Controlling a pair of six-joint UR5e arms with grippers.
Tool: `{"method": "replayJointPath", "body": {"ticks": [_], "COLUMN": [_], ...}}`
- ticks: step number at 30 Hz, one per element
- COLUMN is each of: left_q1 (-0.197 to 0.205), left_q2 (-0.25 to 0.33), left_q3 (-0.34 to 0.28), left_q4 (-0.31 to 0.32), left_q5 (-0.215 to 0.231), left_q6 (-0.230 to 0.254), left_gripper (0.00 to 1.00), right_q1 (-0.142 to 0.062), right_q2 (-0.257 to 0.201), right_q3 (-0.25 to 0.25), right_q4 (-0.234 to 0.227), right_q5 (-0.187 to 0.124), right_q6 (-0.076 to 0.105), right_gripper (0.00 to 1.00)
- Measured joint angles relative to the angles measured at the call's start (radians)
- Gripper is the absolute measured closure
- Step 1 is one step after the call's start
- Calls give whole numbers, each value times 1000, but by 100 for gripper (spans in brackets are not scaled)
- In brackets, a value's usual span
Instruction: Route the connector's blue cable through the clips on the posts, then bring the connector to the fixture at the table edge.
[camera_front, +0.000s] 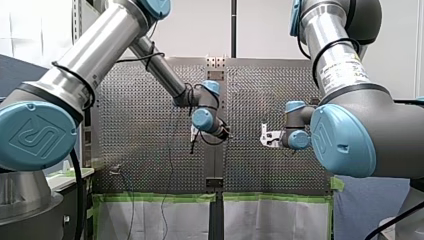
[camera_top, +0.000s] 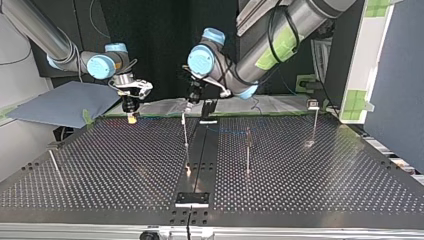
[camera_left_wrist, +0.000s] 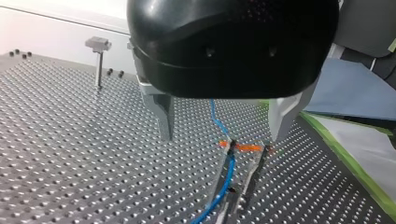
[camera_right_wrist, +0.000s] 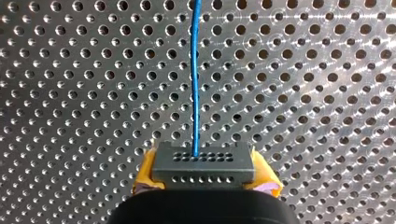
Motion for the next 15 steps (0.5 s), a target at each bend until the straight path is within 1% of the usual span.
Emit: {"method": "replayJointPath", "body": {"ticks": [5, 15], "left_q1": [-1, 15], "left_q2": [41, 127], "left_q3": [-41, -127], "left_q4": [30, 114], "left_q5": [-8, -10], "left_q6": [-24, -64], "left_gripper": [0, 0], "right_q1": [-2, -4], "right_q2": [0, 0], "right_q3": [0, 0], "right_q4": [6, 13], "right_q5": [3, 7], "right_q6": [0, 0], "right_gripper": [100, 100]}}
